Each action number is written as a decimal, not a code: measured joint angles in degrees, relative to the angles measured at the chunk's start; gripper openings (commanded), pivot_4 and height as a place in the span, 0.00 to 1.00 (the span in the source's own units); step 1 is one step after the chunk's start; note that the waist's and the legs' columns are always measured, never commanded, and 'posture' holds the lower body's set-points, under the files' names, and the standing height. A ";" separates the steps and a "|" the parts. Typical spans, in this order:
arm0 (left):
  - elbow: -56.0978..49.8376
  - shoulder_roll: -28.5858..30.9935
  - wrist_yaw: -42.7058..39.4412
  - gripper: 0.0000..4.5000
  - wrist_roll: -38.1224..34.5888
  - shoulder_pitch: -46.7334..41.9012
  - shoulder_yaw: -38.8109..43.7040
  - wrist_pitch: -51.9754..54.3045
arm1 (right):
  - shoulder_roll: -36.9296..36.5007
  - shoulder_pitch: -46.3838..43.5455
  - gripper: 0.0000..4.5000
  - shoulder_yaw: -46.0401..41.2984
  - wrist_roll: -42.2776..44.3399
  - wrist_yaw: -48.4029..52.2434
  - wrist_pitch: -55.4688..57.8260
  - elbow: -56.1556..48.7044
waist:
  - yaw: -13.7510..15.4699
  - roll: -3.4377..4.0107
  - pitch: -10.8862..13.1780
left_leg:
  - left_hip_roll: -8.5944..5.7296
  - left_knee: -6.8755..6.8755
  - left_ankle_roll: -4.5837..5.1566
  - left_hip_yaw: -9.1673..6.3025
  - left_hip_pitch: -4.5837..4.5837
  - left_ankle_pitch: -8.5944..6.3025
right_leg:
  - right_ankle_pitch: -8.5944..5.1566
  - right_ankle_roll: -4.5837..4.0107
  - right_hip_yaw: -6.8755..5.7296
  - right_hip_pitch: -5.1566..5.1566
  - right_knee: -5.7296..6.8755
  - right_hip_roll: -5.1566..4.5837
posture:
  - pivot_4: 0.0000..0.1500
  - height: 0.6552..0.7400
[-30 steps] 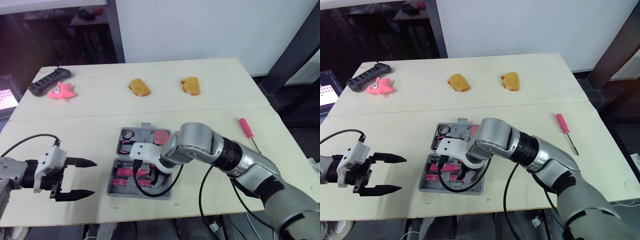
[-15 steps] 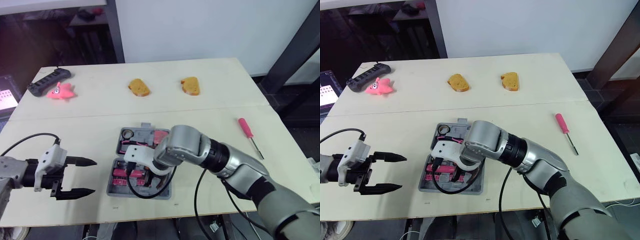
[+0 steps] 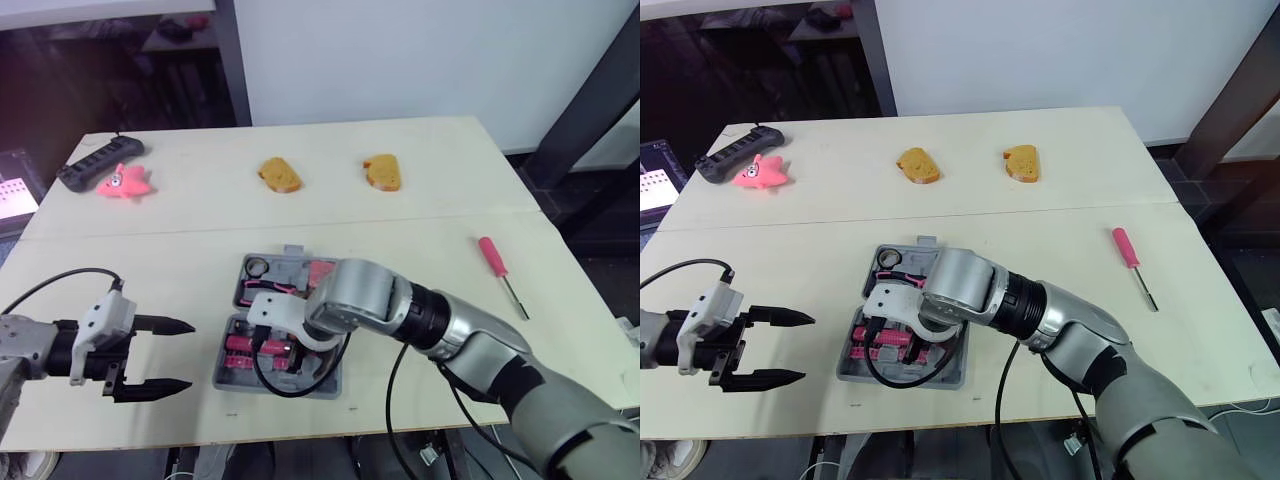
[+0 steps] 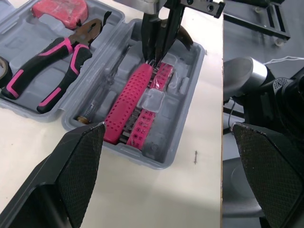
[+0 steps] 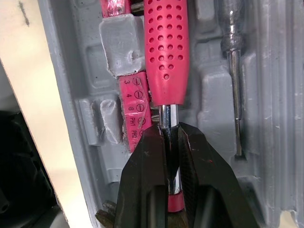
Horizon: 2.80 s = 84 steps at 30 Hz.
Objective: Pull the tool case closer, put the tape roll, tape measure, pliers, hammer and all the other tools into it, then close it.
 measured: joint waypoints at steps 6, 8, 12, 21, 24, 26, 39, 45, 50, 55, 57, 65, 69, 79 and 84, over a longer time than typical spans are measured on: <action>0.01 0.00 -0.02 1.00 0.00 -0.08 0.00 0.00 | 0.01 0.37 0.00 0.36 -2.39 1.72 -0.95 -0.12 | 0.00 0.00 0.00 | 0.00 0.00 -0.01 -0.01 0.01 0.01 | 0.01 -0.01 0.00 0.01 0.00 0.00 | 1.00 1.00; 0.00 0.00 -0.02 1.00 0.00 -0.07 0.00 0.03 | 0.03 0.57 0.00 0.37 -3.04 2.08 -1.06 -0.25 | 0.01 0.00 0.00 | 0.00 0.00 -0.02 -0.01 0.01 0.01 | 0.01 -0.01 0.00 0.01 0.00 0.00 | 1.00 1.00; 0.00 0.00 -0.02 1.00 -0.01 -0.07 0.00 0.11 | 0.07 0.80 0.00 0.37 -4.21 2.84 -1.33 -0.32 | 0.01 0.00 0.00 | 0.00 0.00 -0.02 -0.01 0.01 0.01 | 0.01 -0.01 0.00 0.01 0.00 0.00 | 1.00 1.00; -0.06 0.00 0.03 1.00 -0.04 -0.12 -0.01 0.59 | 0.35 0.83 0.69 0.24 -5.90 4.95 -1.48 -0.92 | 0.03 0.00 0.00 | 0.00 0.00 -0.04 -0.01 0.01 0.03 | 0.02 -0.02 -0.01 0.01 0.00 0.00 | 1.00 1.00; -0.07 -0.01 0.06 1.00 -0.04 -0.23 -0.03 1.18 | 0.34 0.83 0.90 0.12 -5.91 5.57 -1.26 -1.53 | 0.04 0.00 0.00 | 0.00 0.00 -0.11 -0.02 0.01 0.07 | 0.03 -0.04 -0.01 0.01 0.00 0.00 | 1.00 1.00; -0.07 -0.04 0.12 1.00 -0.04 -0.46 -0.10 1.30 | 0.03 0.81 0.90 -0.81 -6.27 5.57 -0.95 -1.69 | 0.13 0.00 0.00 | 0.00 0.00 -0.15 -0.02 0.01 0.09 | 0.04 -0.04 -0.01 0.02 0.00 0.00 | 1.00 1.00; -0.03 -0.09 0.61 1.00 -0.03 -2.72 -1.76 2.39 | -1.34 4.99 0.60 -14.33 -8.34 4.01 -1.01 -7.80 | 0.01 -0.03 -0.02 | 0.00 -0.06 -0.16 -0.03 0.00 0.09 | 0.03 -0.04 -0.02 0.00 0.00 0.00 | 1.00 1.00; 0.03 -0.10 1.15 1.00 -0.03 -3.50 -2.09 2.62 | -1.73 12.33 0.00 -16.46 -8.83 4.77 -8.37 -13.18 | 0.15 -0.04 -0.02 | 0.00 -0.05 -0.16 -0.03 0.00 0.09 | 0.03 -0.04 -0.03 0.02 -0.02 0.00 | 1.00 1.00; 0.18 -0.10 1.24 1.00 -0.02 -3.97 -2.35 2.74 | -2.43 21.07 0.00 -14.55 -14.16 4.81 -23.12 -13.66 | 0.16 -0.04 -0.02 | 0.00 -0.03 -0.16 -0.03 0.01 0.10 | 0.03 -0.04 -0.02 0.03 -0.01 0.00 | 1.00 1.00; 0.23 -0.10 1.26 1.00 -0.02 -4.53 -2.36 2.76 | -1.90 24.05 0.00 -13.29 -17.51 5.52 -29.11 -11.15 | 0.19 -0.04 -0.03 | 0.00 -0.02 -0.17 -0.03 0.02 0.10 | 0.03 -0.04 -0.02 0.04 -0.01 0.01 | 1.00 1.00; 0.24 -0.10 1.26 1.00 -0.02 -4.53 -2.36 2.77 | -1.87 24.84 0.00 -12.87 -18.24 6.37 -30.35 -11.15 | 0.21 -0.04 -0.03 | 0.00 -0.02 -0.17 -0.04 0.02 0.10 | 0.03 -0.04 -0.02 0.04 -0.01 0.00 | 1.00 1.00; 0.24 -0.10 1.28 1.00 -0.02 -4.47 -2.35 2.78 | -2.26 27.39 0.00 -11.83 -20.87 8.02 -31.37 -10.17 | 0.28 -0.05 -0.03 | 0.00 -0.02 -0.17 -0.03 0.03 0.10 | 0.03 -0.04 -0.02 0.06 -0.01 0.00 | 1.00 1.00; 0.23 -0.10 1.28 1.00 -0.02 -4.43 -2.35 2.79 | -2.26 28.24 0.00 -11.84 -22.33 8.42 -32.30 -8.70 | 0.27 -0.05 -0.03 | 0.00 -0.01 -0.17 -0.03 0.04 0.10 | 0.04 -0.04 -0.02 0.07 -0.01 0.01 | 1.00 1.00; 0.24 -0.09 1.26 1.00 -0.02 -4.43 -2.35 2.83 | -0.36 29.14 0.00 -14.17 -23.52 9.24 -34.45 -7.61 | 0.28 -0.05 -0.03 | 0.00 -0.01 -0.17 -0.03 0.04 0.10 | 0.04 -0.04 -0.02 0.08 -0.01 0.01 | 1.00 1.00; 0.24 -0.09 1.27 1.00 -0.02 -4.42 -2.35 2.85 | -0.07 29.74 0.00 -14.33 -24.30 9.48 -34.42 -7.57 | 0.33 -0.06 -0.03 | 0.00 0.00 -0.18 -0.03 0.04 0.10 | 0.04 -0.04 -0.02 0.09 -0.01 0.00 | 1.00 1.00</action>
